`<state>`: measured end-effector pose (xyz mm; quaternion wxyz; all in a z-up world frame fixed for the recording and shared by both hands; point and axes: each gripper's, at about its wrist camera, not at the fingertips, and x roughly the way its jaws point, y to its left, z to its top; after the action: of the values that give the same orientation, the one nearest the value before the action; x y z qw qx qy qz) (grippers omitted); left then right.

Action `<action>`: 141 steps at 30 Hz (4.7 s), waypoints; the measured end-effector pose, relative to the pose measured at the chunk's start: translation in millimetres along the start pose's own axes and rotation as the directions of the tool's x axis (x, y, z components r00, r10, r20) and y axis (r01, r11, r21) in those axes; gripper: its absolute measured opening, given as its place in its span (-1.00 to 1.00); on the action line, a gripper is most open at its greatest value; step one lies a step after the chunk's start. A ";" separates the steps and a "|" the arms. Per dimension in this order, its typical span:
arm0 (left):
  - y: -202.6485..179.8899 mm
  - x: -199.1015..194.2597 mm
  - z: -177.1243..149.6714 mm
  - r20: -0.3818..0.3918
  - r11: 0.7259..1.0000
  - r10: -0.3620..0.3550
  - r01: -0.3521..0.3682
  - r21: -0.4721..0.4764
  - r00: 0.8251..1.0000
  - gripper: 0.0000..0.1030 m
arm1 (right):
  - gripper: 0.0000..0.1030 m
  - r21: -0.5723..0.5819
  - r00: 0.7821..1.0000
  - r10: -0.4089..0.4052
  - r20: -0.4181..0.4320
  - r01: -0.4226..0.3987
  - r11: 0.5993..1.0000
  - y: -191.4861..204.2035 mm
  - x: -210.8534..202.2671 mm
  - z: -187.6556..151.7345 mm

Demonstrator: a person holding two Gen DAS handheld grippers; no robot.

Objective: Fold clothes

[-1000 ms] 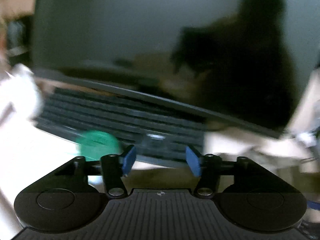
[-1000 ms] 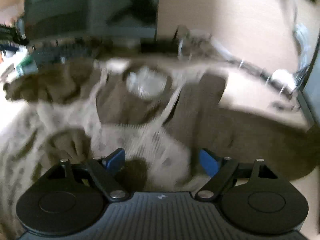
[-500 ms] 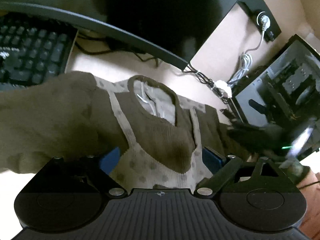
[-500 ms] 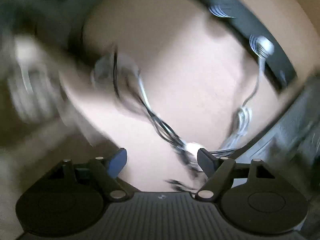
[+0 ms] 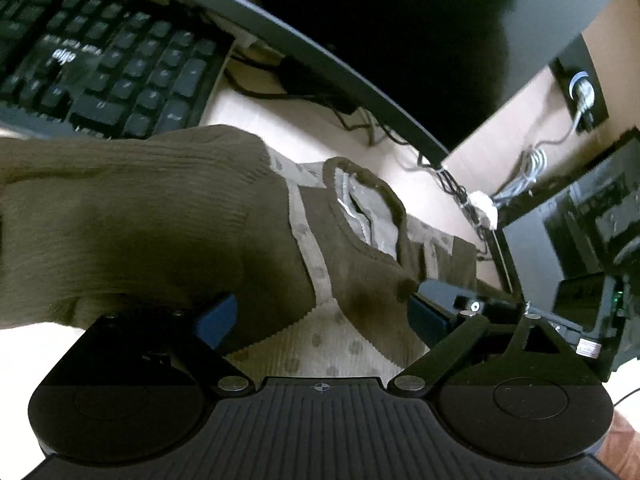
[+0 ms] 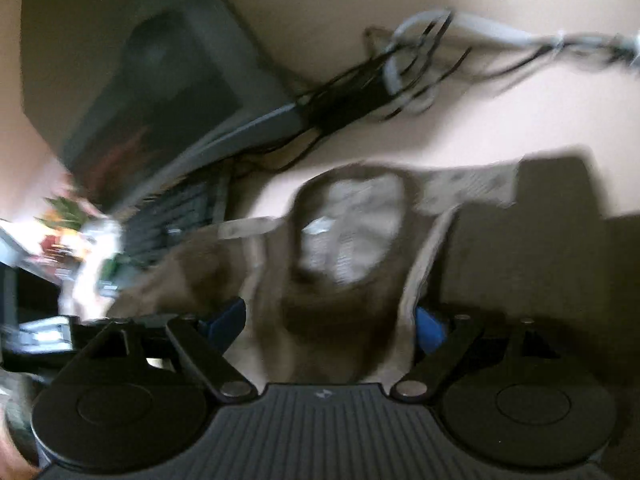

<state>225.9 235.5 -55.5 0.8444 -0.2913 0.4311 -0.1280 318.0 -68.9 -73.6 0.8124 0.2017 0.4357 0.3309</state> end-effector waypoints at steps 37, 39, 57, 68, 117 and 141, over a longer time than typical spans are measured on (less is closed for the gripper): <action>-24.6 35.3 40.8 0.103 0.979 -0.201 0.204 -0.014 0.974 0.89 | 0.82 0.016 0.948 -0.210 0.238 0.212 0.977 -13.2 -64.9 -54.2; -20.4 24.2 45.0 0.169 0.980 -0.189 0.196 -0.022 0.967 0.89 | 0.82 0.009 0.948 -0.210 0.239 0.214 0.977 -10.1 -65.9 -53.2; -11.6 42.2 40.9 -0.059 0.990 -0.133 0.136 0.045 0.989 0.89 | 0.92 -0.272 0.939 -0.275 0.207 0.325 0.906 33.9 -66.2 -74.4; -1.3 11.7 54.3 0.283 0.968 -0.212 0.241 -0.071 0.935 0.89 | 0.95 -0.373 0.908 -0.331 0.256 0.408 0.833 49.4 -67.5 -88.0; 62.5 -111.3 -24.0 0.051 0.997 0.072 -0.074 0.037 0.996 0.96 | 0.86 -0.535 0.997 -0.061 0.043 0.074 0.842 164.4 67.7 -24.8; -30.7 10.6 -56.8 -0.126 0.934 -0.032 0.074 0.350 0.992 1.00 | 0.61 -0.332 0.837 -0.509 0.200 0.547 0.769 20.3 -105.7 -159.5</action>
<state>187.7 184.4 -69.9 0.8523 -0.1379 0.4421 -0.2433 134.1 -123.8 -86.4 0.9161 -0.0721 0.3624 0.1559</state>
